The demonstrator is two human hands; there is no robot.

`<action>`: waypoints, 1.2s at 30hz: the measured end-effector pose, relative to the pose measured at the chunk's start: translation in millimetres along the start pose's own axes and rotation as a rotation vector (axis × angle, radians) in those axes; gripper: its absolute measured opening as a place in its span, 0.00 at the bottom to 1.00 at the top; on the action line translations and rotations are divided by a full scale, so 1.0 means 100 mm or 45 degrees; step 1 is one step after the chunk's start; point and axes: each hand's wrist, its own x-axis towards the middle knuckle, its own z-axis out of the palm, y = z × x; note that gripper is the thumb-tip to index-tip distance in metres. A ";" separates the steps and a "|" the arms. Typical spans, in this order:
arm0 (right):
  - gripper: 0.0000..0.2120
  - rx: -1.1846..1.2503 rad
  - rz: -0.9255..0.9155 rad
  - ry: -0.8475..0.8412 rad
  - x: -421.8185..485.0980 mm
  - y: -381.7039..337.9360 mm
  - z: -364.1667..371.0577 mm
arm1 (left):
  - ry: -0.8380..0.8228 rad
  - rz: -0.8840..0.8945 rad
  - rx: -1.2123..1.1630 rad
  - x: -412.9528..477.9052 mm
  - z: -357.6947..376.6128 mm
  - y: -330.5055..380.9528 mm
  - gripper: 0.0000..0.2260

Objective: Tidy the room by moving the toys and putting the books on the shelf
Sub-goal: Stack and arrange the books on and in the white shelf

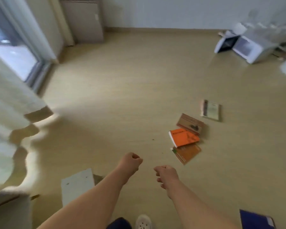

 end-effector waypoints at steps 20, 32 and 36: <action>0.08 1.052 0.431 0.676 1.03 1.10 -3.69 | -0.761 0.330 1.009 0.32 4.39 1.88 0.03; 0.04 1.253 0.710 0.751 1.94 2.82 -4.69 | -0.964 0.336 1.355 0.76 6.78 0.88 0.06; 0.03 1.294 0.702 0.764 2.57 3.48 -4.84 | -1.032 0.385 1.414 1.25 7.54 0.20 0.06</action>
